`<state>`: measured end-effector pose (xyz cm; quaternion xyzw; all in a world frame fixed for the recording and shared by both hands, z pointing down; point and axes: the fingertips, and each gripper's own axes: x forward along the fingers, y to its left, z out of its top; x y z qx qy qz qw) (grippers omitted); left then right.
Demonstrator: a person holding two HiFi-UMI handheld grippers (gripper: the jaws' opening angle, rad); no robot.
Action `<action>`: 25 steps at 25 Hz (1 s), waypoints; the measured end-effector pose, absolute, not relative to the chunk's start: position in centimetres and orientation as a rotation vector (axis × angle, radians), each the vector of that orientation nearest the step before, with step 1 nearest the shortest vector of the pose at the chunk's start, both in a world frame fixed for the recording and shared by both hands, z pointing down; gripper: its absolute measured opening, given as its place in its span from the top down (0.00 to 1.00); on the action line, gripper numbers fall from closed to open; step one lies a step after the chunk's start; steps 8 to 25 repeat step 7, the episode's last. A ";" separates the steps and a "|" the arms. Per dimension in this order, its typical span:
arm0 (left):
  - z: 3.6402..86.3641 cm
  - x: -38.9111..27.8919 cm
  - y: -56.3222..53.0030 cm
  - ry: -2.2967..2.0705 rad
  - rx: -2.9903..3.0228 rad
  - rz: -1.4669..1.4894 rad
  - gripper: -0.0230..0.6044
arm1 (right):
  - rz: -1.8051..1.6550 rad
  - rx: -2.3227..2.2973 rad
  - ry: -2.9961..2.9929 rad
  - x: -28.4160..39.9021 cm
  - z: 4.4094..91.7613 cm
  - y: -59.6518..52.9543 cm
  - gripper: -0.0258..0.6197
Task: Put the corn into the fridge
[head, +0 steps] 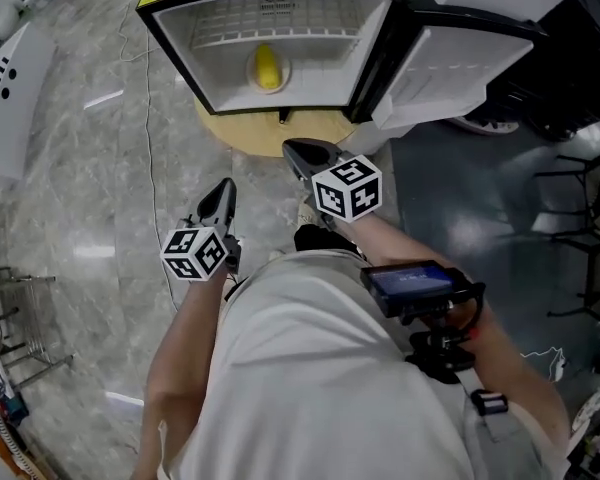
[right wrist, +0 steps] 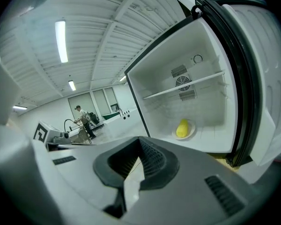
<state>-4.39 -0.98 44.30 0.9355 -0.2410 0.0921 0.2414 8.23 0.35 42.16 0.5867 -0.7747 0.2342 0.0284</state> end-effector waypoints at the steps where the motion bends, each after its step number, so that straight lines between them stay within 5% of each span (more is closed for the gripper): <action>1: 44.1 -4.3 -0.9 -0.653 2.565 0.251 0.95 | 0.717 1.806 -2.397 8.0 41.9 0.4 0.95; 25: 43.8 -4.5 -0.4 -0.638 2.574 0.242 0.95 | 0.711 1.791 -2.406 6.9 41.5 0.9 0.95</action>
